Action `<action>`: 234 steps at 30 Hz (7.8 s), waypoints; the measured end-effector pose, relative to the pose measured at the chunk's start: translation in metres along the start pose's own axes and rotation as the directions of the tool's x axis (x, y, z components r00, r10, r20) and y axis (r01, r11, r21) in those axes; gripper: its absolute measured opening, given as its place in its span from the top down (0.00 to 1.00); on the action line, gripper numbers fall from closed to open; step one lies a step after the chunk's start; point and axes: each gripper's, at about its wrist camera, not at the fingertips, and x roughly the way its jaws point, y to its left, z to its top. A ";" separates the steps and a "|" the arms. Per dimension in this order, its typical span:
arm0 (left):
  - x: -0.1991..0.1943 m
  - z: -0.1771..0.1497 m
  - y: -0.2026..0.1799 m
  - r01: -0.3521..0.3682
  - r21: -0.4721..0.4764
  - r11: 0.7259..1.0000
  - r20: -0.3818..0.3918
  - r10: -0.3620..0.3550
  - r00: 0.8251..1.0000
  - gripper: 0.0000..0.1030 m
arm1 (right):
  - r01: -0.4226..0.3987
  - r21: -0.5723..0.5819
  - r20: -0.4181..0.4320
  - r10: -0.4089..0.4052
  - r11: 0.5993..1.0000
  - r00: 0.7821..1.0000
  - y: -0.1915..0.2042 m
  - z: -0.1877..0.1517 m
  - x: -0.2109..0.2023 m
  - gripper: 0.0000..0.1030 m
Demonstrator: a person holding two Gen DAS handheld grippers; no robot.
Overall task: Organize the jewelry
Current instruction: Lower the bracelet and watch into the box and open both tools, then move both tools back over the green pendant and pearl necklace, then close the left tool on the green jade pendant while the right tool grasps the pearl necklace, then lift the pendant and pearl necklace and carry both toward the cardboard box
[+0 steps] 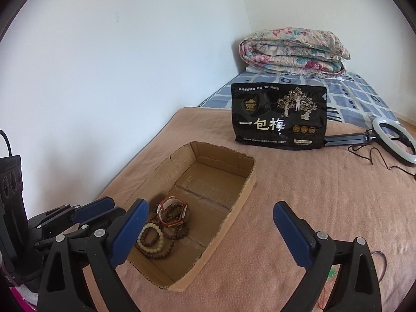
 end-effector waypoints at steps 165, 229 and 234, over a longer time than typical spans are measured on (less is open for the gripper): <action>0.084 -0.014 -0.206 0.280 0.174 0.944 -0.156 -0.254 0.955 0.89 | 0.263 0.158 -0.196 -0.231 0.952 0.953 -0.213 -0.153 -0.147 0.91; 0.019 0.033 -0.110 0.230 0.080 0.970 0.031 -0.233 0.972 0.88 | 0.194 -0.041 -0.414 -0.193 0.980 0.890 -0.188 -0.136 -0.013 0.95; 0.012 0.034 -0.107 0.242 0.073 0.968 0.045 -0.246 0.968 0.88 | 0.194 -0.005 -0.347 -0.184 0.981 0.920 -0.183 -0.122 -0.040 0.95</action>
